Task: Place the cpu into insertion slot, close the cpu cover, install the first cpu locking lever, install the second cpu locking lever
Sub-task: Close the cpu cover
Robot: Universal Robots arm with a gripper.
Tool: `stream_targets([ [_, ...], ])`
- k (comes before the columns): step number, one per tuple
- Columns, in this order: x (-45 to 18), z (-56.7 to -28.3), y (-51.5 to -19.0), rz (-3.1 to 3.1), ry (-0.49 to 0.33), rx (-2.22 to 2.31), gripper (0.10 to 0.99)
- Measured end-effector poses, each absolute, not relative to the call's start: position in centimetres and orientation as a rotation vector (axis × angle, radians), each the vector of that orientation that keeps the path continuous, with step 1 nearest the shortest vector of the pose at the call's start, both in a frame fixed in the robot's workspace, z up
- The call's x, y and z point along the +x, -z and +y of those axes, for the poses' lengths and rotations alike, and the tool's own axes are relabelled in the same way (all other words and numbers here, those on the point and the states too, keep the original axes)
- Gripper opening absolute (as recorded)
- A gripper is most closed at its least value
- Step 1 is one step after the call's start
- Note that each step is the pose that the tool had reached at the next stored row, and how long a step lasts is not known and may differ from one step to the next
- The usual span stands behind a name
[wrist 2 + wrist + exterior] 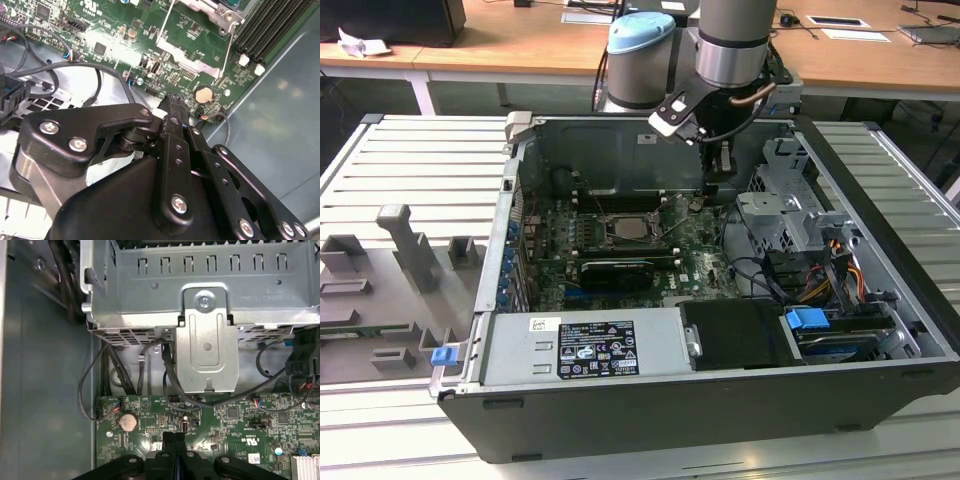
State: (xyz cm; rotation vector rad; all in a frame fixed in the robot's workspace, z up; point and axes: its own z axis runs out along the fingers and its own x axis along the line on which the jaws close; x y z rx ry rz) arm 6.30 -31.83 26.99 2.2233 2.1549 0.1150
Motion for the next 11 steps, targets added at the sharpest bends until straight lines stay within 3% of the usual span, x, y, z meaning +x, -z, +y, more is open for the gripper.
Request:
stream_targets([
  [11,6.1,-31.9,-25.3,2.154,-0.116,2.222,0.106],
])
